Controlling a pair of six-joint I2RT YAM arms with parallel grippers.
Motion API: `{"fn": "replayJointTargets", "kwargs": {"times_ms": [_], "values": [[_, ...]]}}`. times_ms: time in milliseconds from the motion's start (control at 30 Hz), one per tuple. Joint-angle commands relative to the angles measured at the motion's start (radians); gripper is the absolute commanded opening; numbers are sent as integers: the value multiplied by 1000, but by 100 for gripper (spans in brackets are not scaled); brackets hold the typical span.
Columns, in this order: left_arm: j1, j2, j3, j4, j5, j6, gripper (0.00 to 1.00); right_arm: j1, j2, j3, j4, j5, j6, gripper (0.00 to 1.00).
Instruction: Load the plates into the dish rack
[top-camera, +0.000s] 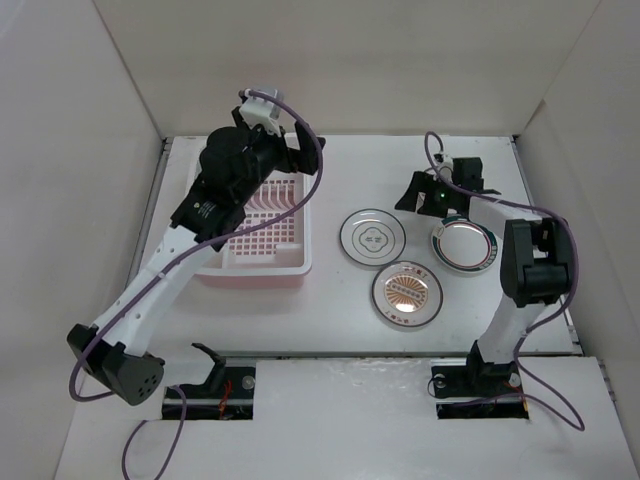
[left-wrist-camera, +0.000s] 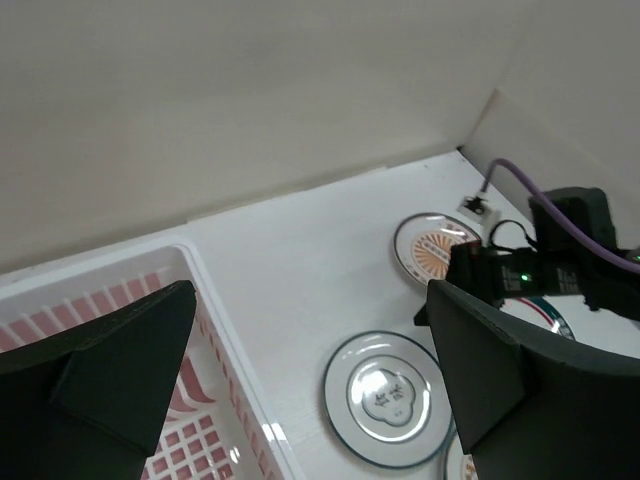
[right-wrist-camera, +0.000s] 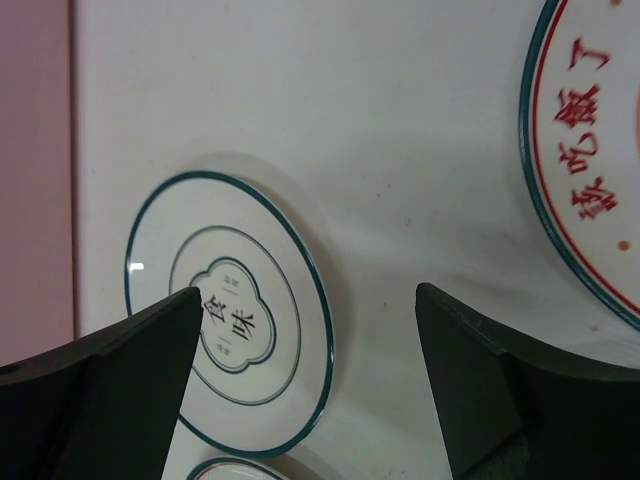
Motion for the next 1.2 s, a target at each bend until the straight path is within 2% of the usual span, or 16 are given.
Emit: {"fn": "replayJointTargets", "kwargs": {"times_ms": [0, 200, 233, 333, 500, 567, 633, 667, 733, 900, 1000, 1167], "values": [[-7, 3, 19, -21, 88, -32, 100, 18, 8, 72, -3, -53, -53, 91], [-7, -34, 1, -10, 73, -21, 100, 64, 109, 130, -88, -24, -87, 89], [-7, -34, 1, -10, 73, -21, 100, 74, 109, 139, -89, -24, -96, 85], [-7, -34, 1, -10, 73, -21, 100, 100, 137, 139, -98, -24, -105, 82], [-7, -34, 1, -10, 42, -21, 100, 109, 191, 170, -141, -24, -115, 82], [-7, -25, 1, -10, 33, -21, 100, 109, 191, 170, -141, -24, -115, 75], [-7, -25, 1, -19, 33, -21, 100, 109, 200, 170, -141, -36, -115, 74], [-7, -25, 1, -19, 33, -21, 100, 109, 200, 170, -141, -47, -124, 65], [-7, -25, 1, -19, 22, -21, 100, 109, 211, 179, -150, -57, -124, 58], [-7, -34, 1, -19, 22, -12, 100, 109, 238, 201, -188, -25, -133, 58], [-7, -34, 1, -19, 22, -12, 100, 109, 249, 201, -213, -15, -133, 51], [-7, -34, 1, -19, 22, -12, 100, 109, 271, 230, -256, -14, -153, 47]]}}
